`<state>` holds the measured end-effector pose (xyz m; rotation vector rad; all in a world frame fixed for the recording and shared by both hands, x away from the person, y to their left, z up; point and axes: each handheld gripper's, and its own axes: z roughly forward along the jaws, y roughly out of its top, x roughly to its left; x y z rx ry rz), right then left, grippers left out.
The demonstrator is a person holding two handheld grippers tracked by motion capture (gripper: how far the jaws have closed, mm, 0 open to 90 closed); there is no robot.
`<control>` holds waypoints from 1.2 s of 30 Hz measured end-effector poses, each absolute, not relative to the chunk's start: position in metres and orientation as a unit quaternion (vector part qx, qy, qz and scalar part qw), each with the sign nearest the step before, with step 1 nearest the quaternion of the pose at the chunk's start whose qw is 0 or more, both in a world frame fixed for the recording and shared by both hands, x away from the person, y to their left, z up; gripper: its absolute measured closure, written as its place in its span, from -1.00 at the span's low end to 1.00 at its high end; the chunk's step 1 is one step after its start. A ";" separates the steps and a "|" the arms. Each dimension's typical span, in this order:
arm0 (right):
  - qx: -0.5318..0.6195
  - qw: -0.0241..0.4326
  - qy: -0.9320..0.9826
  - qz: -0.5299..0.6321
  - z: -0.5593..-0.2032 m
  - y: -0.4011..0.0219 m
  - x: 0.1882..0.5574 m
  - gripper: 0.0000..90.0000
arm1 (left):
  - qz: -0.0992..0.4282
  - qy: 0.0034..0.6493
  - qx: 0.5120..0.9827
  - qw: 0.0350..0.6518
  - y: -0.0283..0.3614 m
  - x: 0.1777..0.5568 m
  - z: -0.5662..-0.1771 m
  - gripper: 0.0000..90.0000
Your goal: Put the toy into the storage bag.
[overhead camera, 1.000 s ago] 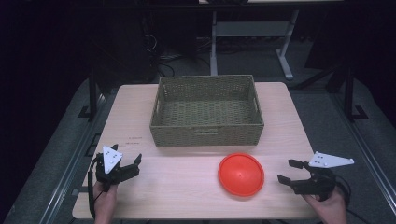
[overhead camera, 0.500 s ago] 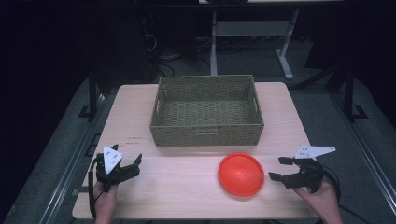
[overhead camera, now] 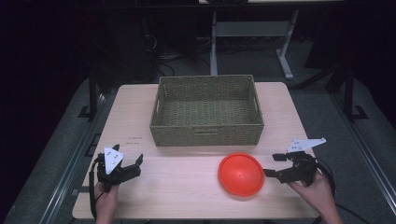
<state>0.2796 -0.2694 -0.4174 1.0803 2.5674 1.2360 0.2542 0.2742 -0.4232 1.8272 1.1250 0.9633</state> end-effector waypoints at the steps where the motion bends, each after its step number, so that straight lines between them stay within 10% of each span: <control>1: 0.356 0.044 0.842 0.403 -0.416 -0.268 0.280 -0.50 | 0.378 0.441 0.717 0.385 0.274 0.254 -0.423 -0.72; 36: 0.375 -0.026 0.870 0.318 -0.444 -0.238 0.331 -0.18 | 0.380 0.434 0.719 0.387 0.275 0.254 -0.423 -0.72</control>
